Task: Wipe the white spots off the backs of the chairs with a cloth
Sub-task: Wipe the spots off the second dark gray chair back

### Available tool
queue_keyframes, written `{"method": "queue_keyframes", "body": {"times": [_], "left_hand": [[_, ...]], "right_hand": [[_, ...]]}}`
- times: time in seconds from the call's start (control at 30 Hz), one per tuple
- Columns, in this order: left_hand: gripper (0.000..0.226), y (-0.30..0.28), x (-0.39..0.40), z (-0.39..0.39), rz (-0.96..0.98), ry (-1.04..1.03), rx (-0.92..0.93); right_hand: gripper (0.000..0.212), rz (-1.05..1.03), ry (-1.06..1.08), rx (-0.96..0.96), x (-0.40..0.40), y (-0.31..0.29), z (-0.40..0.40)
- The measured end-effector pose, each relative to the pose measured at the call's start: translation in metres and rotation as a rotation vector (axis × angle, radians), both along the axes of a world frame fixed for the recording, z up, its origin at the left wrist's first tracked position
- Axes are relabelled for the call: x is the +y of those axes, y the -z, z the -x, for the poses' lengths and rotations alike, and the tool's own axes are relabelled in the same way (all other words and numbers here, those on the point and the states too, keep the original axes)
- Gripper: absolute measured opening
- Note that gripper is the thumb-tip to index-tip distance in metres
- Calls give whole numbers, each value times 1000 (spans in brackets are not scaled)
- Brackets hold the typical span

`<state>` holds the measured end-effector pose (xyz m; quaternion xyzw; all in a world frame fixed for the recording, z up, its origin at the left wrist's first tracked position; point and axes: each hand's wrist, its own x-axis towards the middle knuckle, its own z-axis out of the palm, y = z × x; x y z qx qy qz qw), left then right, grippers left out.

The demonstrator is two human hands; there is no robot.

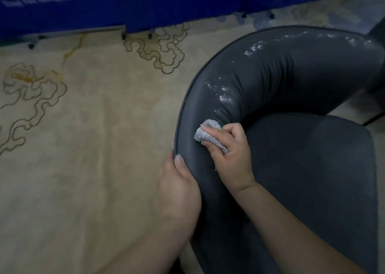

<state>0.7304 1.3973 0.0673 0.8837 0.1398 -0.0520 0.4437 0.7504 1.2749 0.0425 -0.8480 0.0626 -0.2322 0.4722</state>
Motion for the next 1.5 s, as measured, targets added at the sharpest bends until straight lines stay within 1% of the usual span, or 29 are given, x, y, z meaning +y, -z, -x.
{"method": "queue_keyframes", "body": {"times": [0.1,0.2,0.27,0.33,0.43,0.5,0.6,0.7,0.83,0.9,1.0,1.07,1.17,1.27,1.37,1.43,1.5], "left_hand": [[38,-6,-1,-70,52,190,19],[41,-12,-23,-131,11,310,-34],[42,-8,-34,-148,-31,343,-95],[41,1,-36,-152,-47,318,-141],[39,8,-34,-151,-84,277,-146],[38,9,-35,-153,-107,266,-152],[39,8,-35,-152,-120,286,-168],[41,8,-34,-151,-123,297,-183],[38,8,-35,-149,-101,263,-157],[37,6,-36,-148,-79,254,-152],[37,4,-37,-147,-80,243,-131],[37,1,-37,-147,-77,244,-142],[38,0,-39,-146,-83,250,-123],[38,-1,-38,-144,-101,236,-116],[37,-6,-39,-143,-121,226,-96],[38,-8,-40,-144,-131,229,-96],[38,-9,-40,-144,-143,233,-106]], "right_hand": [[30,-16,33,3,2,1,-1],[30,0,50,-1,4,2,1],[30,5,60,-10,4,4,0],[29,17,76,2,2,5,-2],[31,36,72,1,2,7,-5],[33,102,66,-20,-4,6,-19],[33,127,197,-37,-25,1,-66],[33,30,296,-35,-36,3,-95],[37,-90,249,-34,-16,16,-50],[38,-100,206,-9,-12,19,-36],[33,-25,183,-22,-26,14,-62],[33,-8,251,-47,-39,9,-94],[33,-89,354,-72,-54,10,-123],[36,-187,302,-54,-36,17,-91],[39,-130,229,-3,-16,23,-45],[36,-77,237,-13,-22,22,-54],[34,-37,269,-35,-37,15,-85]]}}
